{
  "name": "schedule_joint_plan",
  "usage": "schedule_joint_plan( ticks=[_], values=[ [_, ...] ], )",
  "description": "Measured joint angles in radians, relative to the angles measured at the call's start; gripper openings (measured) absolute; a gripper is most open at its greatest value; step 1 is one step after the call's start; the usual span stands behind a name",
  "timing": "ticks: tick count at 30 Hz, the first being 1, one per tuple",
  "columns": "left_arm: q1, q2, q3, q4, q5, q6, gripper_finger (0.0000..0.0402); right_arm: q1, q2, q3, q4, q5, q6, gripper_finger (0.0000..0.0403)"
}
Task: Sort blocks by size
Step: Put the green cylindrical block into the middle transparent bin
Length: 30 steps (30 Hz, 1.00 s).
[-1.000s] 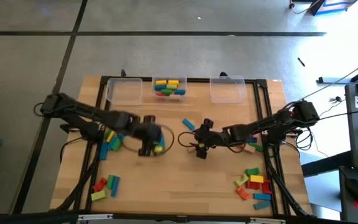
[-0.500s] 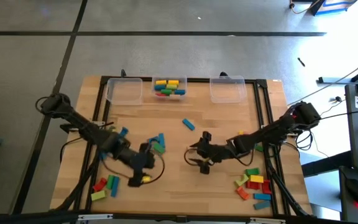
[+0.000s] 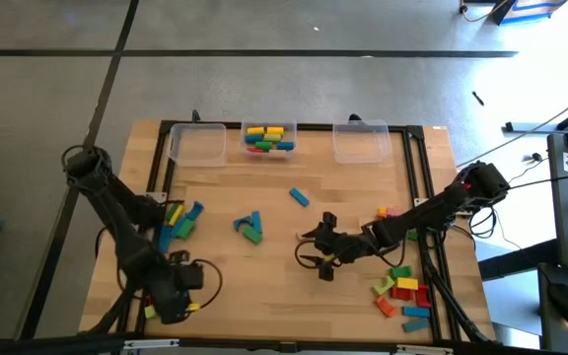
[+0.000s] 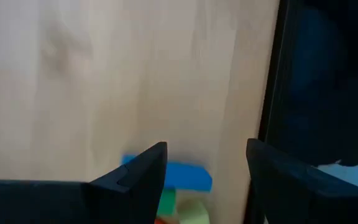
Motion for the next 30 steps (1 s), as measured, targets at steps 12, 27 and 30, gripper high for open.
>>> schedule_joint_plan(
  ticks=[12,27,30],
  values=[
    [-0.184,0.008,-0.136,0.019,0.01,-0.263,0.0214,0.0,0.0,0.0,-0.004,0.001,-0.002,0.028],
    [-0.174,0.104,-0.163,-0.059,-0.01,-0.176,0.0214,-0.001,0.0,0.0,-0.003,0.016,0.0,0.028],
    [-0.174,0.113,-0.16,-0.073,-0.02,-0.176,0.0214,-0.001,0.0,0.0,-0.002,0.016,0.0,0.028]
  ],
)
